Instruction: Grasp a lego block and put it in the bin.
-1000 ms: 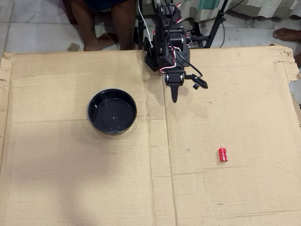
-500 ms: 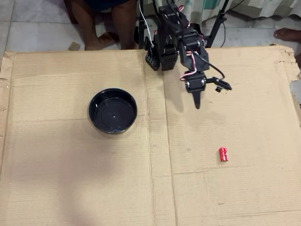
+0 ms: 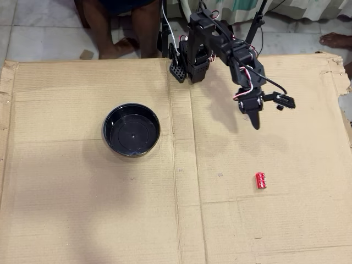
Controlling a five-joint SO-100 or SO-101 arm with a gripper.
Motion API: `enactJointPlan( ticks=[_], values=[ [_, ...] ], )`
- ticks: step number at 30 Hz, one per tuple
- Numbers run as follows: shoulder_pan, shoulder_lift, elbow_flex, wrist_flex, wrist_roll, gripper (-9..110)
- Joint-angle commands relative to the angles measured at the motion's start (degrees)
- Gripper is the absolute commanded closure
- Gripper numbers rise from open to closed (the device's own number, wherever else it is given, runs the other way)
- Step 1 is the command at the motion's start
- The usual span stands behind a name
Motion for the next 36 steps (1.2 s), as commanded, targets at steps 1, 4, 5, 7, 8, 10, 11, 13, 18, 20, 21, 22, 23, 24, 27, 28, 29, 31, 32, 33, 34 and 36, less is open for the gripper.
enactJointPlan(
  ticks=[1, 4, 5, 7, 8, 10, 11, 13, 18, 20, 21, 22, 23, 24, 27, 28, 29, 31, 32, 33, 34, 36],
  values=[
    [-1.05, -1.14, -4.57, -0.62, 5.89, 101],
    [-1.85, -2.81, -5.80, -0.62, 12.04, 101],
    [-1.85, -3.34, -5.80, -0.62, 13.80, 101],
    [-1.85, -4.39, -5.80, -0.53, 17.40, 101],
    [-1.85, -4.75, -5.80, -0.53, 19.25, 101],
    [-1.49, -5.36, -5.89, -0.53, 21.97, 101],
    [-1.23, -5.54, -5.89, -0.53, 22.85, 101],
    [-0.88, -5.71, -5.89, -0.53, 24.26, 101],
    [-0.97, -5.71, -5.80, -0.09, 32.26, 100],
    [-1.41, -5.80, -5.80, -0.35, 35.24, 98],
    [-1.58, -5.80, -5.80, -0.26, 36.91, 96],
    [-1.67, -5.80, -5.71, 0.00, 38.50, 94],
    [-1.76, -5.80, -5.45, 0.09, 39.90, 91],
    [-1.76, -5.80, -5.27, 0.09, 40.96, 89],
    [-1.76, -6.06, -4.92, 0.18, 41.84, 84],
    [-1.76, -6.59, -4.92, 0.26, 41.84, 83],
    [-1.85, -7.56, -5.19, 0.26, 41.92, 83],
    [-1.85, -10.02, -5.89, 0.09, 42.01, 82],
    [-1.85, -11.07, -5.98, -0.09, 42.28, 81],
    [-1.85, -12.22, -6.42, 0.09, 43.07, 81],
    [-1.85, -13.36, -7.38, 0.18, 43.95, 80],
    [-1.85, -15.38, -9.58, 0.18, 45.70, 79]
  ],
)
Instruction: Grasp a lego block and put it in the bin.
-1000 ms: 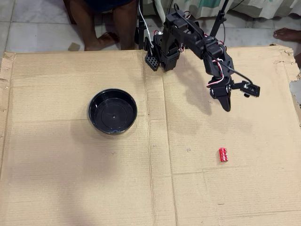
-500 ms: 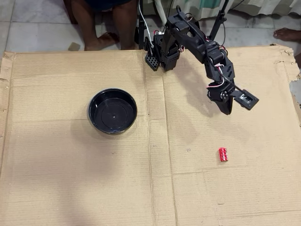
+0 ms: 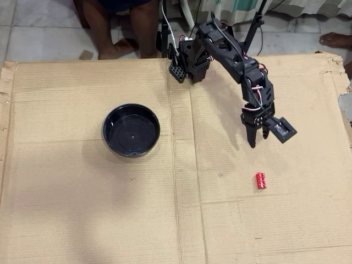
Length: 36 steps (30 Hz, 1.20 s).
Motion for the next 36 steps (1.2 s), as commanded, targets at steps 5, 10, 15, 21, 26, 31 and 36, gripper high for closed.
enactJointPlan(
  ticks=[5, 10, 15, 21, 26, 31, 36],
  values=[
    [-0.79, -6.33, -9.49, 0.18, 6.24, 79],
    [-0.97, -12.74, -15.64, -0.09, 12.57, 79],
    [-0.88, -19.51, -21.45, -0.53, 16.52, 79],
    [-0.26, -26.02, -27.25, -0.53, 20.74, 79],
    [-0.09, -30.32, -31.20, -0.53, 23.64, 79],
    [-0.09, -34.01, -33.57, -0.62, 27.07, 79],
    [-0.09, -37.53, -36.56, -0.62, 29.09, 79]
  ],
)
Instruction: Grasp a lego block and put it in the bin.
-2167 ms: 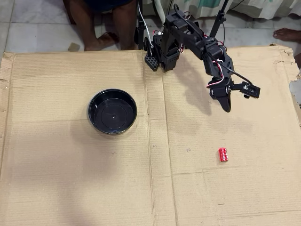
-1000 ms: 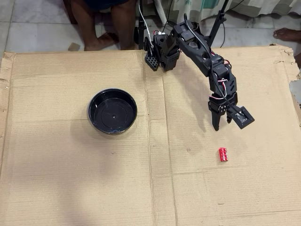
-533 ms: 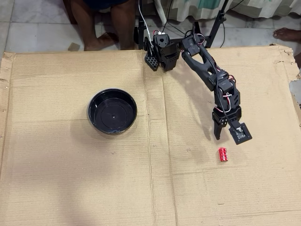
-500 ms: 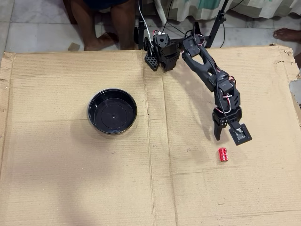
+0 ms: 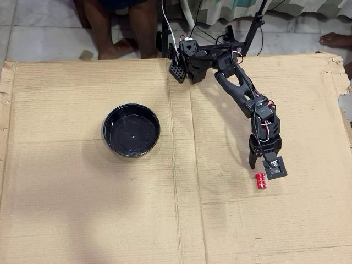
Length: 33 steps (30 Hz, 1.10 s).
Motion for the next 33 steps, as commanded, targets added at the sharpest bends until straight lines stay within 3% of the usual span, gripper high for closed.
enactJointPlan(
  ticks=[1, 20, 33],
  values=[
    [0.53, -0.26, -4.13, -0.62, 0.97, 79],
    [0.70, -13.45, -19.69, -0.97, 2.37, 79],
    [2.11, -19.51, -19.86, -12.83, 2.11, 80]
  ],
)
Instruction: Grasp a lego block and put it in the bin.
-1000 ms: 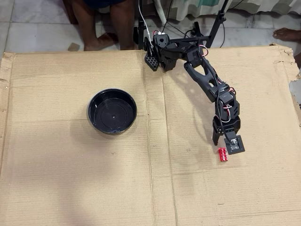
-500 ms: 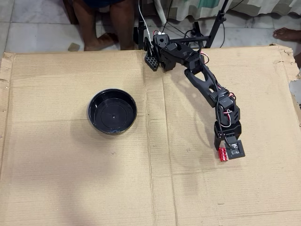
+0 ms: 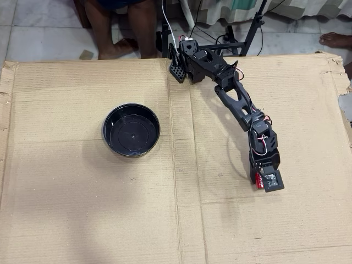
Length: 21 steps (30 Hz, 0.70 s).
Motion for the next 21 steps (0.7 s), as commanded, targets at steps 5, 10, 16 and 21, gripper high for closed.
enactJointPlan(
  ticks=[5, 10, 16, 21],
  values=[
    [0.62, 0.18, -2.55, -1.32, -0.26, 80],
    [0.53, -0.35, -2.20, -0.88, -0.53, 83],
    [0.53, -1.32, -2.11, -0.88, -0.53, 97],
    [0.70, -2.37, -2.55, -1.05, -0.53, 101]
  ],
)
